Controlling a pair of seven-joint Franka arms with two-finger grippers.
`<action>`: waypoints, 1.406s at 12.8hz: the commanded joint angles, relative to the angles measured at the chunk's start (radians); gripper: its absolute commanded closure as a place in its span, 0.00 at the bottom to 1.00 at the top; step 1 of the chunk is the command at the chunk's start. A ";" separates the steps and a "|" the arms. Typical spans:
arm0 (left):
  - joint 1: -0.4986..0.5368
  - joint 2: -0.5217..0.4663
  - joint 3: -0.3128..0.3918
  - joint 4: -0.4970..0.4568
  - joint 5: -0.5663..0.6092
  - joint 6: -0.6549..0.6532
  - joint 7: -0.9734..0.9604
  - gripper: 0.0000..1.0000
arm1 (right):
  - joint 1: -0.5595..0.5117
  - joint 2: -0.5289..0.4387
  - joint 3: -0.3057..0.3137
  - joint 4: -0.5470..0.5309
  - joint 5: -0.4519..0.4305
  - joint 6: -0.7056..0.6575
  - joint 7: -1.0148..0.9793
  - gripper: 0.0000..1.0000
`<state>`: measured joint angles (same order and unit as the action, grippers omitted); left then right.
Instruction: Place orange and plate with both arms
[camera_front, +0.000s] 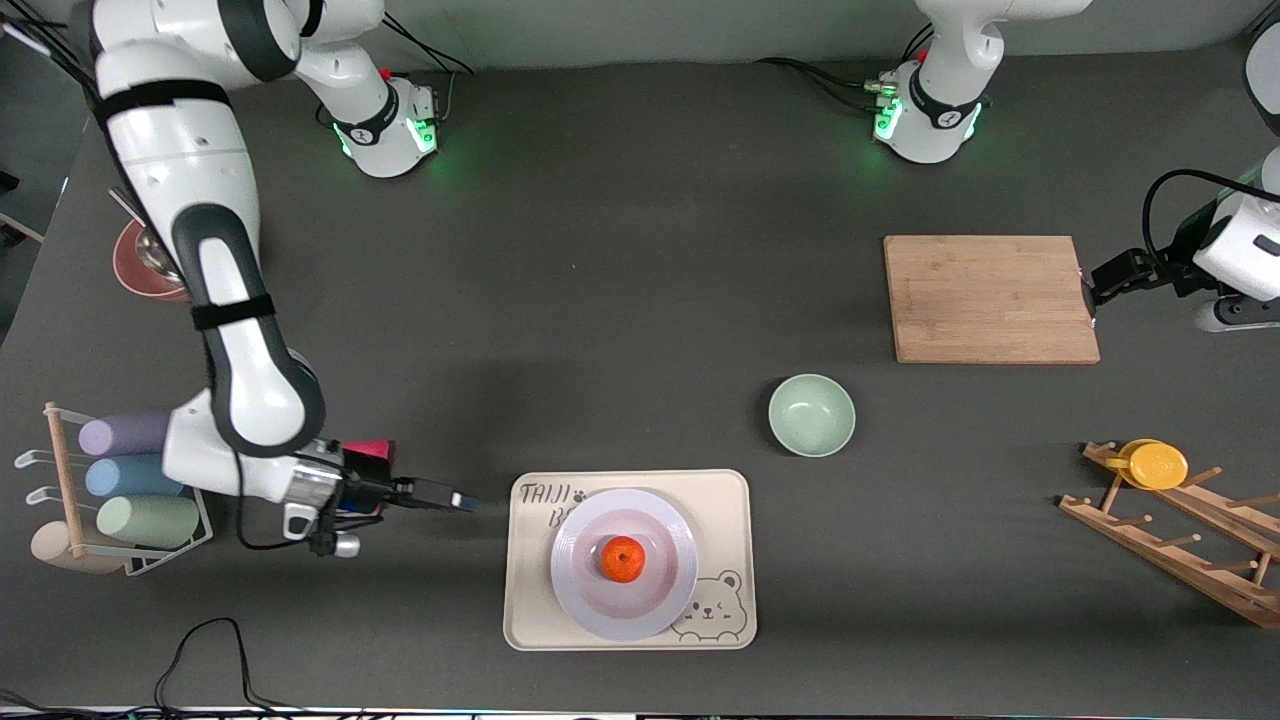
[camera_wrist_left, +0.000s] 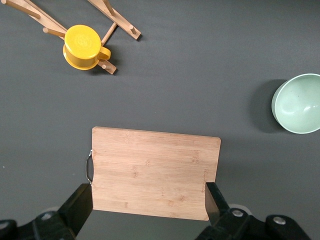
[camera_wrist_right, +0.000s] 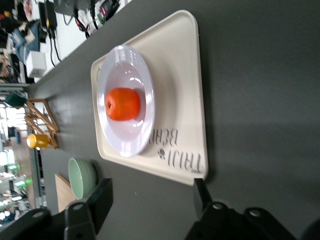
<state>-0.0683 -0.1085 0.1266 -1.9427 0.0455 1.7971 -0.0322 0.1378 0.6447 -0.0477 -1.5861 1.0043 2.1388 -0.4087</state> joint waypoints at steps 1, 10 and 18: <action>0.005 -0.039 -0.002 -0.028 -0.009 0.014 0.006 0.00 | 0.003 -0.156 -0.056 -0.115 -0.181 -0.092 0.025 0.00; 0.004 -0.085 -0.005 -0.016 -0.007 -0.019 0.018 0.00 | -0.036 -0.500 -0.086 -0.098 -0.869 -0.358 0.261 0.00; -0.002 -0.091 -0.008 -0.010 -0.001 -0.071 0.018 0.00 | -0.053 -0.551 -0.096 0.035 -1.001 -0.554 0.360 0.00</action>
<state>-0.0688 -0.1710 0.1170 -1.9429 0.0454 1.7532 -0.0300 0.0820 0.0965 -0.1423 -1.5748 0.0429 1.6198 -0.0814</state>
